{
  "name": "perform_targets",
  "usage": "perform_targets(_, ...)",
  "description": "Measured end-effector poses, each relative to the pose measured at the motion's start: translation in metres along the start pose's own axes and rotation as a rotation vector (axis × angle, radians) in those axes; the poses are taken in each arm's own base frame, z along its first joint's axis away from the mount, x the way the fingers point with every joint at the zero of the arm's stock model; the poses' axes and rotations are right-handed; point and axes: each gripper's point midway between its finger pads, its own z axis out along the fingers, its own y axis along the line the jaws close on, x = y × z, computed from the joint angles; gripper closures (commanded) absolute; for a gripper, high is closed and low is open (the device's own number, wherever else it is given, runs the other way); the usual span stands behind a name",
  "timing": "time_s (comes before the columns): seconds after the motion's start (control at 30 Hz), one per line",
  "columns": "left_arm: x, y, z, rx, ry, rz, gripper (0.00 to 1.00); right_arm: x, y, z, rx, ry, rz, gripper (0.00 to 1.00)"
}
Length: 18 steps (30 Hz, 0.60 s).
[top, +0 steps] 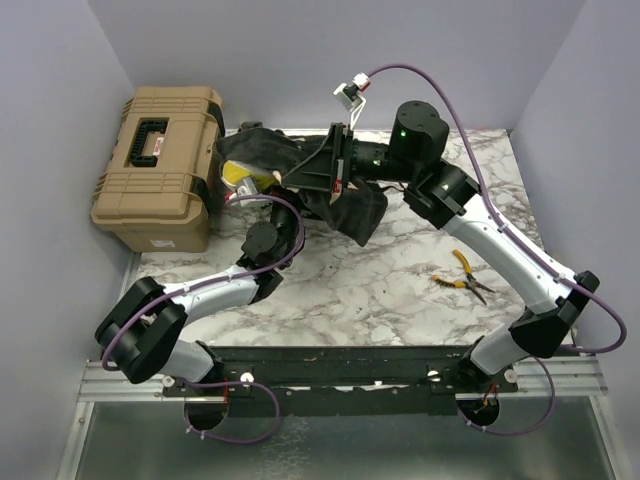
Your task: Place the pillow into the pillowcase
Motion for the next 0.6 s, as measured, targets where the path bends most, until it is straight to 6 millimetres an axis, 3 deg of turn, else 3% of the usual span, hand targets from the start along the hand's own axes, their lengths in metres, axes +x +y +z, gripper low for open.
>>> perform_targets(0.2,-0.003,-0.002,0.017,0.0,-0.017,-0.003,1.0,-0.006,0.01,-0.003,-0.022,-0.023,-0.004,1.0)
perform_targets(0.3,-0.002,-0.015,0.038,0.04,-0.015,-0.006,1.0,-0.011,0.013,-0.003,-0.022,-0.037,-0.014,1.0)
perform_targets(0.47,0.003,-0.075,0.085,0.217,0.042,-0.011,1.0,-0.032,0.027,-0.006,-0.034,-0.109,-0.081,1.0)
perform_targets(0.6,0.012,-0.132,0.103,0.391,0.132,-0.006,1.0,-0.05,0.046,-0.016,-0.056,-0.181,-0.168,1.0)
